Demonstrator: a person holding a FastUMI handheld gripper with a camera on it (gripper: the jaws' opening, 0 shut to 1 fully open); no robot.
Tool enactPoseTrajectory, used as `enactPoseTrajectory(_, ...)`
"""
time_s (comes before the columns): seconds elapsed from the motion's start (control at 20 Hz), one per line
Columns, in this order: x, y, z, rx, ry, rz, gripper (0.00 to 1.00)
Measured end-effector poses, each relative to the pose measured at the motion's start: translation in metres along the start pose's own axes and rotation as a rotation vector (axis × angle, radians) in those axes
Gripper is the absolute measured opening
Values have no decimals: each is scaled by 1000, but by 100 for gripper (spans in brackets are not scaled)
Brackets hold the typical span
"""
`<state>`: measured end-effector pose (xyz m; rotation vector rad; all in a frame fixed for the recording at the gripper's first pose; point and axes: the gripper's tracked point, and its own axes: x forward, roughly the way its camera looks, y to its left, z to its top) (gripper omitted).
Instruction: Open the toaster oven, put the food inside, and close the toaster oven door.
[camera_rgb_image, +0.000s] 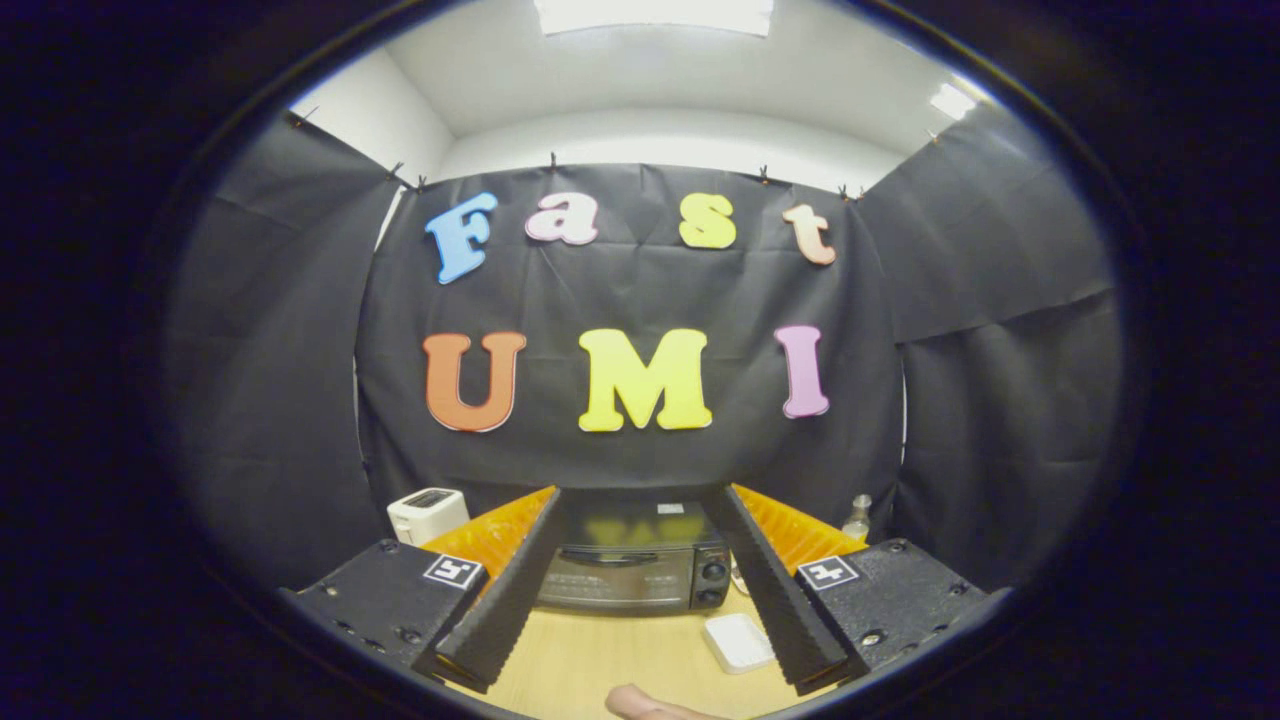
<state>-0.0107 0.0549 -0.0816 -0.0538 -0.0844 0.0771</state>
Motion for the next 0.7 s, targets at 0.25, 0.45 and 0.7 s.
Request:
enactPoseTrajectory(0.25, -47, -24, 14, -30, -17, -1, 100)
enactPoseTrajectory(0.45, -61, -32, 14, -30, -23, -9, 100)
enactPoseTrajectory(0.7, -72, -23, 9, -26, -15, 37, 100)
